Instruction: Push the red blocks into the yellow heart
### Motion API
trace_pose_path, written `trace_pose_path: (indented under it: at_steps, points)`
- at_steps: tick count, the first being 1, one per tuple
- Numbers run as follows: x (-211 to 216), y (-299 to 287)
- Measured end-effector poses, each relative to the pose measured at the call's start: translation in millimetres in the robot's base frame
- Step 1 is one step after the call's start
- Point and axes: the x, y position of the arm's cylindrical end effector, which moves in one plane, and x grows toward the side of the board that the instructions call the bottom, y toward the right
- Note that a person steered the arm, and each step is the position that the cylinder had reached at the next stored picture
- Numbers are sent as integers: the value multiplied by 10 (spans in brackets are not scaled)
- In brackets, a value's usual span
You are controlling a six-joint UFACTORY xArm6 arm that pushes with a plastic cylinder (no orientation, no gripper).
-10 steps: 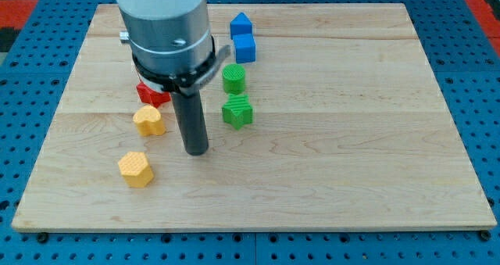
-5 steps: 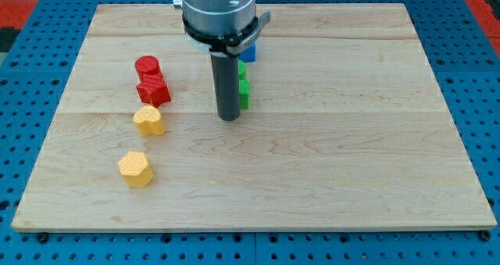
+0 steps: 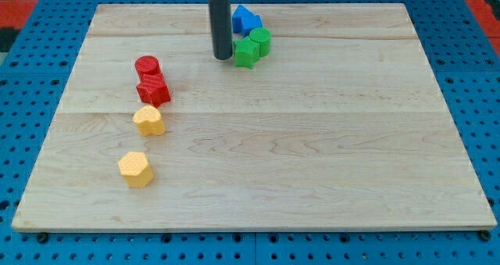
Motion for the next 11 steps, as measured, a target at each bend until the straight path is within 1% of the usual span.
trace_pose_path:
  at_steps: [1,2,4,5,7,9,10,11]
  points:
    - [-27,-516]
    - [-6,-619]
    - [96,-1110]
    - [221,-1139]
    - [738,-1048]
    - [1064,-1055]
    - [629,-1090]
    - [548,-579]
